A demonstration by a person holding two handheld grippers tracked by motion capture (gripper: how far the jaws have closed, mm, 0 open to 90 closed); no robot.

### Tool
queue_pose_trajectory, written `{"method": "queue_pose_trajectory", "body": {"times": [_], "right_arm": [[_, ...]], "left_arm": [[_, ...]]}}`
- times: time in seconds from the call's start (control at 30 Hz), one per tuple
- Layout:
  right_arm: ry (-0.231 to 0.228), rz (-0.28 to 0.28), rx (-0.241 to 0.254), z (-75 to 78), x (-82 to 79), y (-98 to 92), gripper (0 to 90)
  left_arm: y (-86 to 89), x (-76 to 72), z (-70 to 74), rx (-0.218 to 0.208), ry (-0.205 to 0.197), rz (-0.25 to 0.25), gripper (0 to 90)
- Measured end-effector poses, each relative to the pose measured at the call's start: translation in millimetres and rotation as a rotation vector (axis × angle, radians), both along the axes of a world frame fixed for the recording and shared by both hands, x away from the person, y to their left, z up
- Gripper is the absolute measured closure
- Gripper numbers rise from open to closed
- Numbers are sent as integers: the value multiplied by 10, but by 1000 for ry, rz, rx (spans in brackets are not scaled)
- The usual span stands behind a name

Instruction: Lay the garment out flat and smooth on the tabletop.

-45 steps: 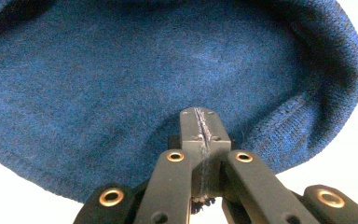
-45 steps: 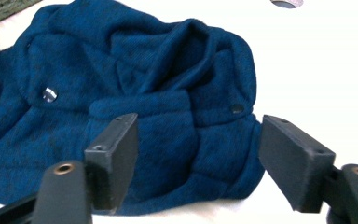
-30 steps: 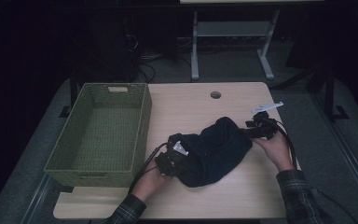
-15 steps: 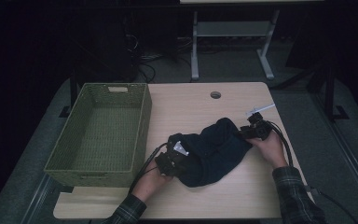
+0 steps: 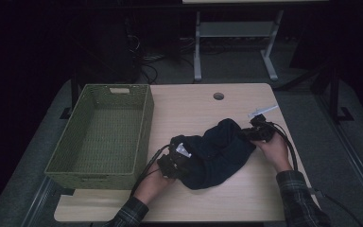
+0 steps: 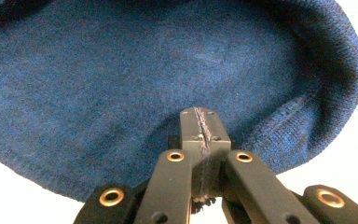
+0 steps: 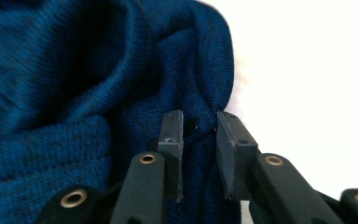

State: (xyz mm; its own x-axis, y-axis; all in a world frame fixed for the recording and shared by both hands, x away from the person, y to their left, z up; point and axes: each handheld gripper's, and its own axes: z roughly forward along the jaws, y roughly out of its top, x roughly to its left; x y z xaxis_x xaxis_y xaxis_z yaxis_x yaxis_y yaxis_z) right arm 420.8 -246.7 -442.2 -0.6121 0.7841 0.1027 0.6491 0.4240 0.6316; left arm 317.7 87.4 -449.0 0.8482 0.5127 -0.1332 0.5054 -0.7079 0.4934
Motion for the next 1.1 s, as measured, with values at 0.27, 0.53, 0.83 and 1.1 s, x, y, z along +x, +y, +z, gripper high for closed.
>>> {"method": "queue_pose_trajectory", "body": {"times": [0.27,0.53,0.83,1.1], "right_arm": [[-111,-101,1,321,-12,-200,730],[-115,-153,-9,378,52,-333,730],[-40,-196,-34,109,193,-345,721],[-51,-199,7,94,134,-373,501]], "left_arm": [[-1,4,2,1,3,1,900],[0,0,1,-1,2,3,900],[4,4,-6,-15,8,11,900],[6,11,-5,-14,13,7,900]]}}
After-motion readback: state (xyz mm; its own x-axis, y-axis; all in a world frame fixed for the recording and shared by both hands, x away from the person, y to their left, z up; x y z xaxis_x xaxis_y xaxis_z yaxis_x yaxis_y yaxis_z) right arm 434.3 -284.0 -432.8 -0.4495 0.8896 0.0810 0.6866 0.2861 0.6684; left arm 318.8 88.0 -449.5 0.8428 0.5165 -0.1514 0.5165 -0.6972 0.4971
